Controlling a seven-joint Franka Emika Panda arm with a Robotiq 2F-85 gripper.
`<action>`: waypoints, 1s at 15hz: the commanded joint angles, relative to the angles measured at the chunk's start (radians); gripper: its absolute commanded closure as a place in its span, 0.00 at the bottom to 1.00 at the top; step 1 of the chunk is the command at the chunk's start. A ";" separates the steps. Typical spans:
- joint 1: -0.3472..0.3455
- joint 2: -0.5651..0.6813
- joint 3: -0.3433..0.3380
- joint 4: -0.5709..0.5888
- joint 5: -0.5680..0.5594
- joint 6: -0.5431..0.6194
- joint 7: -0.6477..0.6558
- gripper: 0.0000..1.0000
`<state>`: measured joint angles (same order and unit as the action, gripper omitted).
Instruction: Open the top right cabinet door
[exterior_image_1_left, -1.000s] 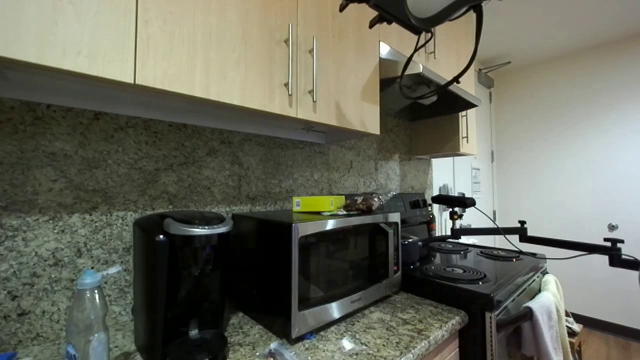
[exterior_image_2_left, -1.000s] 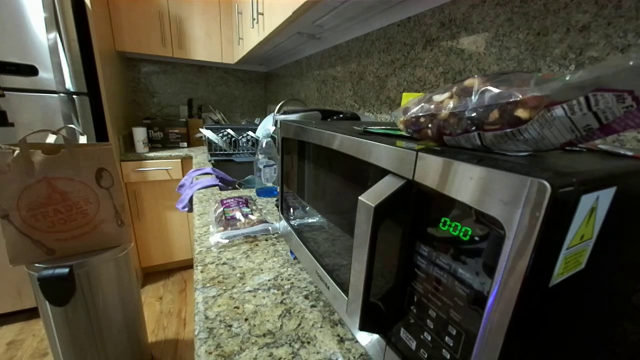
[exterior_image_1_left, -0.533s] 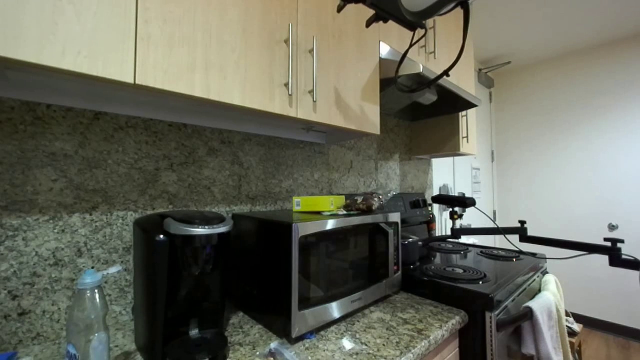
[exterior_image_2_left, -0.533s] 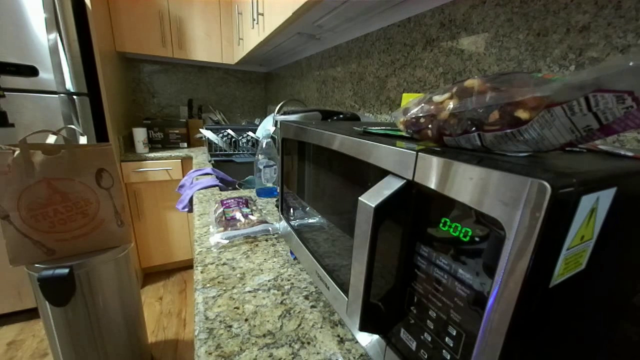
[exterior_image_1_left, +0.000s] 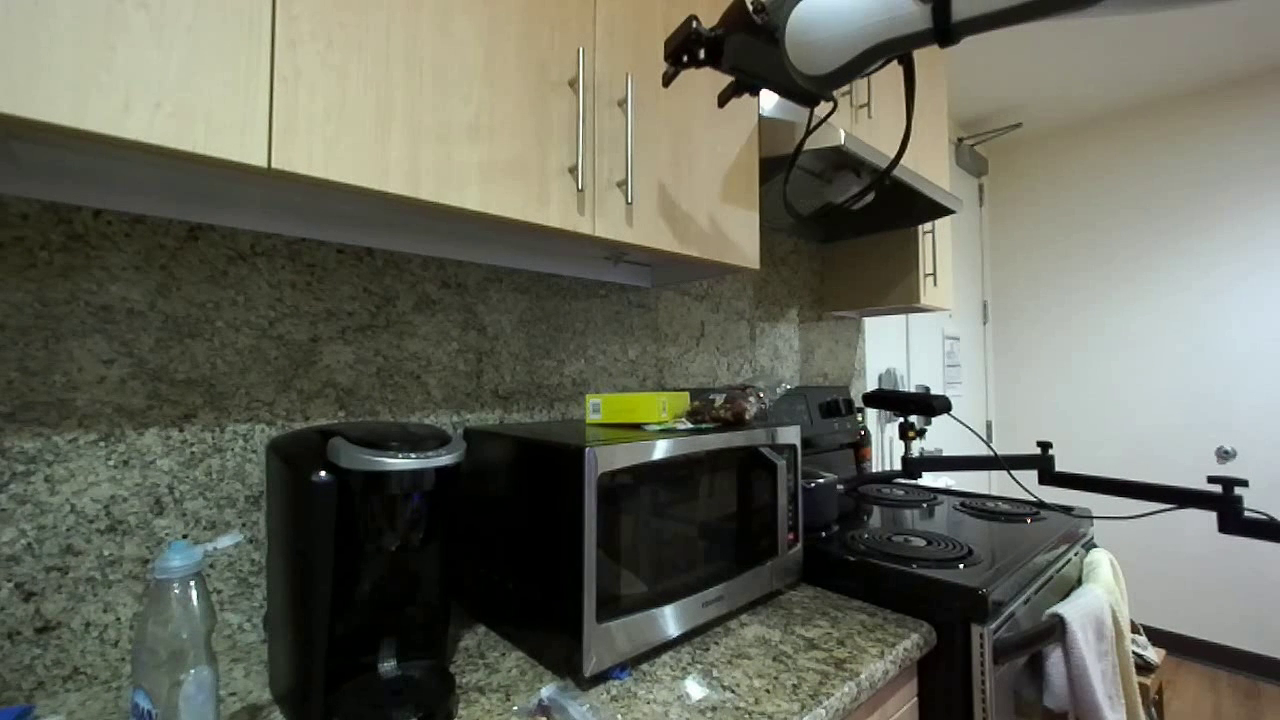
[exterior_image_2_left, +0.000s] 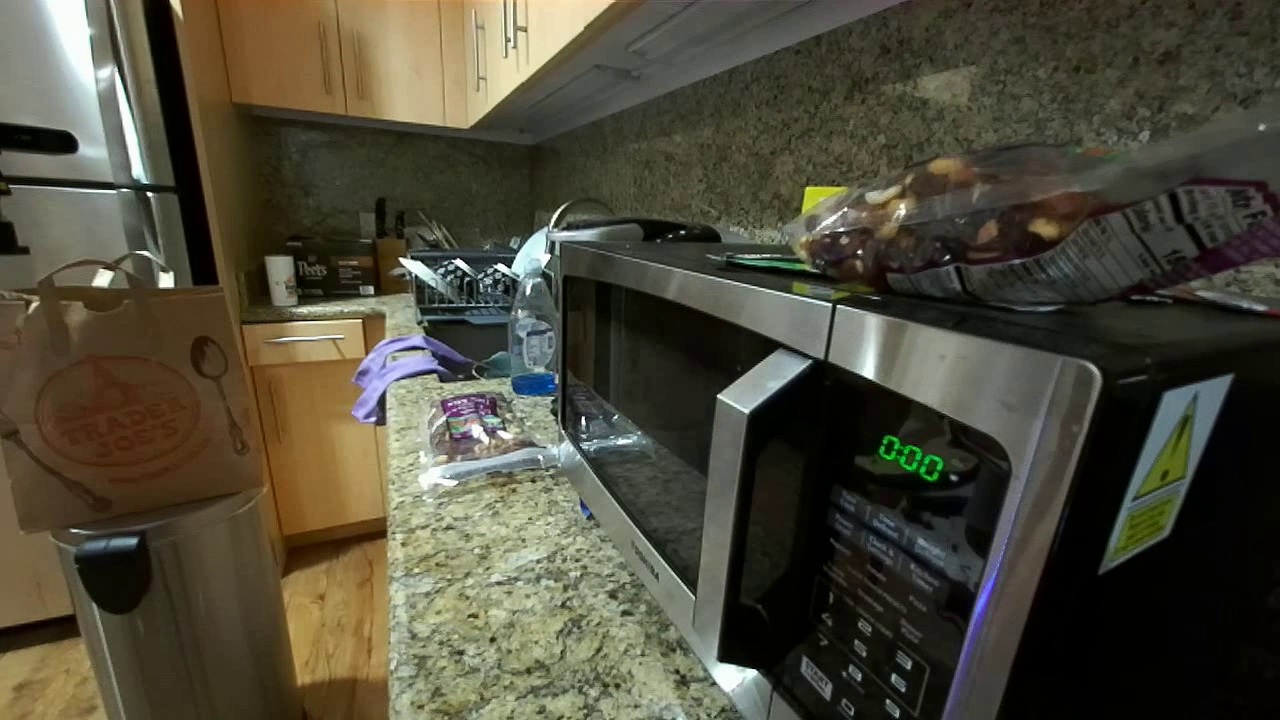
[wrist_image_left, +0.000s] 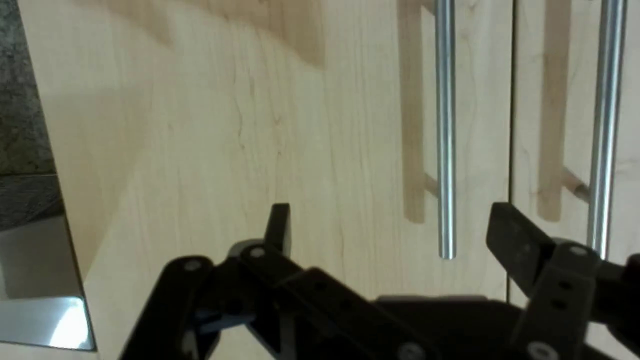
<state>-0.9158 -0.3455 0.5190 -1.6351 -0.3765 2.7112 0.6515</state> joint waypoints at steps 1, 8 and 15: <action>0.116 0.071 -0.062 0.034 -0.091 -0.001 -0.017 0.00; 0.162 0.113 -0.109 0.056 -0.185 0.005 0.008 0.00; 0.174 0.115 -0.119 0.041 -0.154 0.017 -0.005 0.00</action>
<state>-0.7441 -0.2532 0.3958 -1.6102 -0.5292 2.7131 0.6508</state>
